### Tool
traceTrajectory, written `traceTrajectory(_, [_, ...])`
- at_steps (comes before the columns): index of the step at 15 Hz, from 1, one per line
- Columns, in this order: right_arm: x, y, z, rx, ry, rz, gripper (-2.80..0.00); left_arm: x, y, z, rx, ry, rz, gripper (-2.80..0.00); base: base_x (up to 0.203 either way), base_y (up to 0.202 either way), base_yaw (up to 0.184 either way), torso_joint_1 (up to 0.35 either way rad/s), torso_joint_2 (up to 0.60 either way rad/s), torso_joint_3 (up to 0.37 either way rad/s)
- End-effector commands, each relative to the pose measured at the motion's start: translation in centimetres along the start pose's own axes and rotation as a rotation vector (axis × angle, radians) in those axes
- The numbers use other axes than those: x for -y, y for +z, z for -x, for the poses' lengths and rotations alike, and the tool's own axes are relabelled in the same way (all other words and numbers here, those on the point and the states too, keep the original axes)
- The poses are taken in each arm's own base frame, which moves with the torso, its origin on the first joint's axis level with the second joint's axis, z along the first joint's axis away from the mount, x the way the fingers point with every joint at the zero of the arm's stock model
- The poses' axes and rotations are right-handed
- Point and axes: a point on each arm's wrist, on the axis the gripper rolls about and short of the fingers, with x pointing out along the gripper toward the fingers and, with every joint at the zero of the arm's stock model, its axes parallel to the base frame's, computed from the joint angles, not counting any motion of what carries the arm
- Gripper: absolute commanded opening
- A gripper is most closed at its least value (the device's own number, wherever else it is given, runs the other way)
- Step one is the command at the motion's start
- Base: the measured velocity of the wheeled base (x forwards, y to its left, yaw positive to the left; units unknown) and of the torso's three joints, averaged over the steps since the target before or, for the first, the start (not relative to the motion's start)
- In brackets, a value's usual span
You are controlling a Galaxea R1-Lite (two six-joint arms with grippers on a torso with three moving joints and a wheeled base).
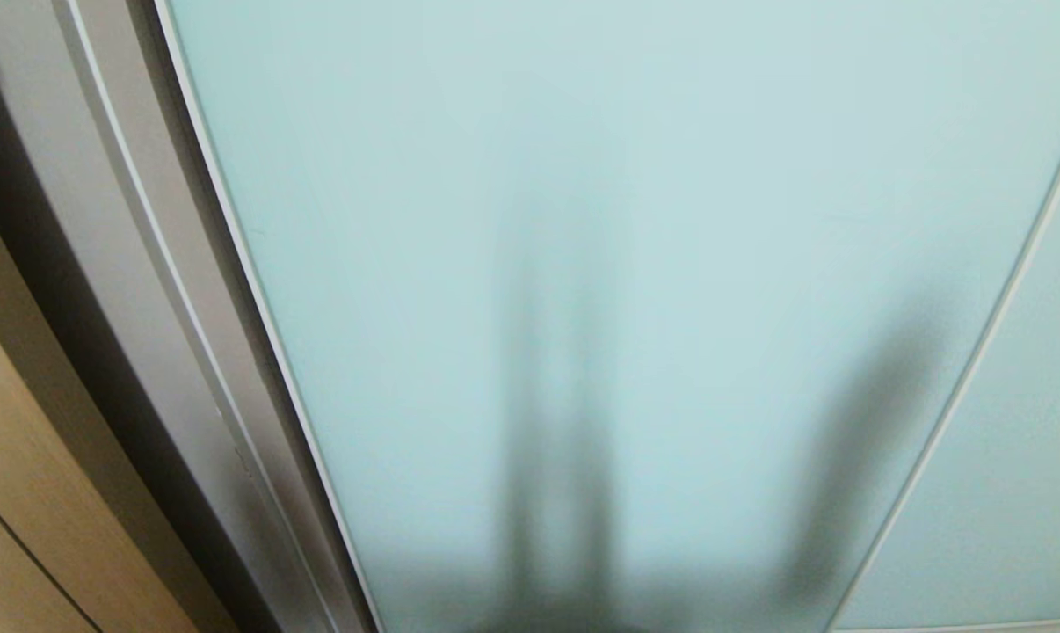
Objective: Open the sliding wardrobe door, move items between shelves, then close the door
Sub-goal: Close the door
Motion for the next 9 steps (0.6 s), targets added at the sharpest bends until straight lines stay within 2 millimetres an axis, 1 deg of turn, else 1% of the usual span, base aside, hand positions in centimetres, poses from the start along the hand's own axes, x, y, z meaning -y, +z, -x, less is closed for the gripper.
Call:
traceTrajectory(1, [-0.7,-5.0,4.7,0.108,0.086,0.046,-2.8,0.0,0.0,0.0,-0.001,0.001,0.0,-2.8,0.0,0.0,0.0,0.0,0.0,0.0])
traceTrajectory(3, [-0.6,-8.6,6.3,0.103,0.118,0.06,-2.8,0.0,0.0,0.0,-0.001,0.001,0.0,-2.8,0.0,0.0,0.0,0.0,0.0,0.0])
traceTrajectory(4, [-0.5,-9.9,6.7,0.093,0.118,0.058,-2.8,0.0,0.0,0.0,0.001,0.001,0.0,-2.8,0.0,0.0,0.0,0.0,0.0,0.0])
traceTrajectory(5, [-0.3,-11.1,6.6,0.067,0.094,0.051,-2.8,0.0,0.0,0.0,0.001,0.002,0.0,-2.8,0.0,0.0,0.0,0.0,0.0,0.0])
traceTrajectory(6, [0.1,-12.3,5.9,0.033,0.006,0.047,-2.8,0.0,0.0,0.0,0.002,0.002,0.0,-2.8,0.0,0.0,0.0,0.0,0.0,0.0])
traceTrajectory(7, [0.3,-12.8,5.4,0.052,-0.049,0.05,-2.8,0.0,0.0,0.0,0.001,0.001,0.0,-2.8,0.0,0.0,0.0,0.0,0.0,0.0])
traceTrajectory(8, [0.4,-12.7,5.0,0.112,-0.058,0.057,-2.8,0.0,0.0,0.0,0.001,0.001,0.0,-2.8,0.0,0.0,0.0,0.0,0.0,0.0])
traceTrajectory(9, [0.4,-12.8,4.8,0.136,-0.061,0.062,-2.8,0.0,0.0,0.0,0.0,0.001,0.0,-2.8,0.0,0.0,0.0,0.0,0.0,0.0])
